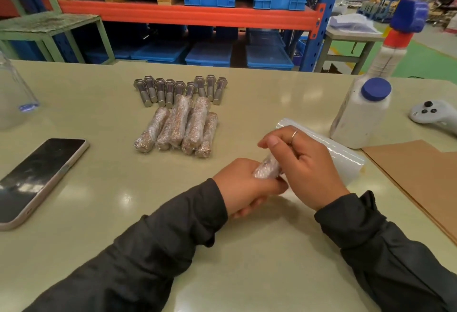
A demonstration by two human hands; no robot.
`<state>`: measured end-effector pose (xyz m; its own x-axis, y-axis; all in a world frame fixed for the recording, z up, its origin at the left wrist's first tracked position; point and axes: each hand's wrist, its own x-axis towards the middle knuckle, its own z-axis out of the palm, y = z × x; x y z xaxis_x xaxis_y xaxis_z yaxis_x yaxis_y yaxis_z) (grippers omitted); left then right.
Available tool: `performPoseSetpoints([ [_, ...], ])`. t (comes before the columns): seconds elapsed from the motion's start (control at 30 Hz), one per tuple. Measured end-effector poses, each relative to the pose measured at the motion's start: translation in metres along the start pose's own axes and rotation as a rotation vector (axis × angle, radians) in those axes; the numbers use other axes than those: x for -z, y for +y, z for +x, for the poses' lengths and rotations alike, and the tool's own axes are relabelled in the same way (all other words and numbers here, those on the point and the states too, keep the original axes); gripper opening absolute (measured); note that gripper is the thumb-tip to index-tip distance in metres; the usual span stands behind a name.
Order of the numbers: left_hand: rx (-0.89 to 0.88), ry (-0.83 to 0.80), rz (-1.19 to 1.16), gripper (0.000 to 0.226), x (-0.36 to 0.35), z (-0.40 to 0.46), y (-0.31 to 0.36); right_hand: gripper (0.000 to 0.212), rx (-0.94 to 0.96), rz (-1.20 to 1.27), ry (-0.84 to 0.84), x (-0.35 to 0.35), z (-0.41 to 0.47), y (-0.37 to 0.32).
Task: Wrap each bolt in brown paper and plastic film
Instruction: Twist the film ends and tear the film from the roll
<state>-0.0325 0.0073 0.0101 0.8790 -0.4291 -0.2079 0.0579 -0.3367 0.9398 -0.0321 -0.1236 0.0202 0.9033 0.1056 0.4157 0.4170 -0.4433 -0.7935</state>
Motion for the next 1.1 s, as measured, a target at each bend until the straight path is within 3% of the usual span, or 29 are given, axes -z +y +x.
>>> performPoseSetpoints([
  [0.03, 0.033, -0.079, -0.139, 0.026, 0.002, -0.002, 0.002, 0.019, 0.049, 0.004, 0.022, 0.001, 0.000, 0.000],
  [0.1, 0.026, -0.129, -0.205, 0.026, 0.000, -0.005, 0.004, 0.033, 0.126, -0.068, 0.091, 0.001, 0.001, 0.002],
  [0.23, -0.067, 0.098, 0.137, 0.032, -0.010, -0.001, 0.004, 0.041, 0.069, -0.171, 0.078, -0.003, 0.004, 0.007],
  [0.33, -0.145, 0.222, 0.433, 0.018, -0.014, 0.004, -0.001, 0.041, 0.041, -0.207, 0.074, -0.004, 0.003, 0.008],
  [0.4, -0.163, 0.290, 0.485, 0.008, -0.014, 0.005, -0.002, 0.038, 0.041, -0.226, 0.085, -0.005, 0.004, 0.007],
  [0.5, -0.189, 0.365, 0.559, 0.021, -0.016, 0.004, -0.006, 0.037, 0.060, -0.280, 0.108, -0.007, 0.004, 0.006],
  [0.57, -0.244, 0.413, 0.605, 0.015, -0.016, 0.004, -0.008, 0.037, 0.069, -0.301, 0.137, -0.008, 0.002, 0.008],
  [0.7, -0.340, 0.486, 0.495, 0.022, -0.012, 0.002, -0.006, 0.022, 0.105, -0.166, 0.107, -0.005, 0.002, 0.007],
  [0.77, -0.344, 0.581, 0.369, 0.025, -0.005, 0.001, 0.000, 0.027, 0.140, -0.125, 0.100, 0.000, 0.005, 0.005],
  [0.87, -0.284, 0.799, 0.158, 0.026, 0.019, 0.003, 0.012, 0.041, 0.179, -0.390, 0.230, 0.010, 0.008, 0.009],
  [0.93, -0.206, 0.897, 0.055, 0.023, 0.044, 0.006, 0.017, 0.047, 0.079, -0.630, 0.251, 0.015, 0.008, 0.013],
  [1.1, -0.052, 0.977, 0.285, 0.032, 0.095, 0.014, 0.012, 0.067, -0.241, -1.041, 0.000, 0.023, 0.005, 0.023],
])
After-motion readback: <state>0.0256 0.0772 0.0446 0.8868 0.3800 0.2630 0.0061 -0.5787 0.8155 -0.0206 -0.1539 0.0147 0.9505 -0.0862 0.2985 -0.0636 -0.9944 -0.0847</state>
